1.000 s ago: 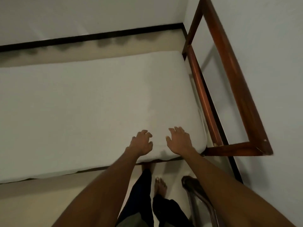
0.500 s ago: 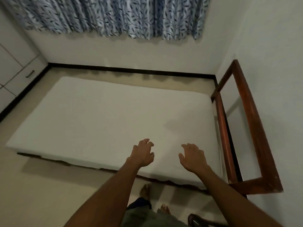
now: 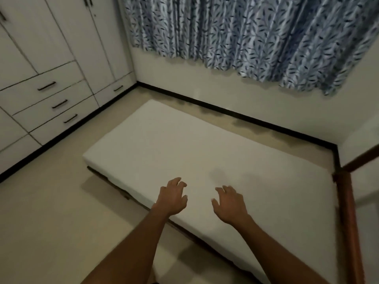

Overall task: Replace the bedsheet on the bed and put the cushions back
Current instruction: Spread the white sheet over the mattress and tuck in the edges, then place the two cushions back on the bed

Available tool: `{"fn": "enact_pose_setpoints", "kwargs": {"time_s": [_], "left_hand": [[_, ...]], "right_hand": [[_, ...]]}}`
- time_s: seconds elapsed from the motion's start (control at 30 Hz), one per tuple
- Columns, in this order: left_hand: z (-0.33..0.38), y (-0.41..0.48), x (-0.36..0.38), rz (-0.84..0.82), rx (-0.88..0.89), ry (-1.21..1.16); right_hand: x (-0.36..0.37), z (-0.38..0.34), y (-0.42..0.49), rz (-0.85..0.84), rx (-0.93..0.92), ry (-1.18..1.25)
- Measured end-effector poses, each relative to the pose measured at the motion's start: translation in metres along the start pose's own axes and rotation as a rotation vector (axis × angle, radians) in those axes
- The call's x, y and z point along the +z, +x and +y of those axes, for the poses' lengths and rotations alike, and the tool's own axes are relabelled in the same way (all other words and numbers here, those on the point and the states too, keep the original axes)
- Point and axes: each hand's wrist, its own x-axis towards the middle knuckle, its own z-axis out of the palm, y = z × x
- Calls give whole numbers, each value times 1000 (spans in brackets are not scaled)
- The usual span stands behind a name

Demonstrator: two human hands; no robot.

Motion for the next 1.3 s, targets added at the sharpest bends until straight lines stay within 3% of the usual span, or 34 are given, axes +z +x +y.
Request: {"fn": "enact_pose_setpoints", "kwargs": {"time_s": [0.23, 0.57, 0.9, 1.3], "left_hand": [[-187, 7, -63, 24, -154, -15], [-388, 10, -147, 64, -337, -98], [-543, 87, -187, 25, -416, -152], [-725, 206, -295, -57, -516, -205]], "right_hand": [[17, -185, 99, -16, -113, -14], [30, -405, 193, -64, -304, -53], [52, -547, 343, -159, -363, -75], [42, -709, 523, -308, -331, -109]]}}
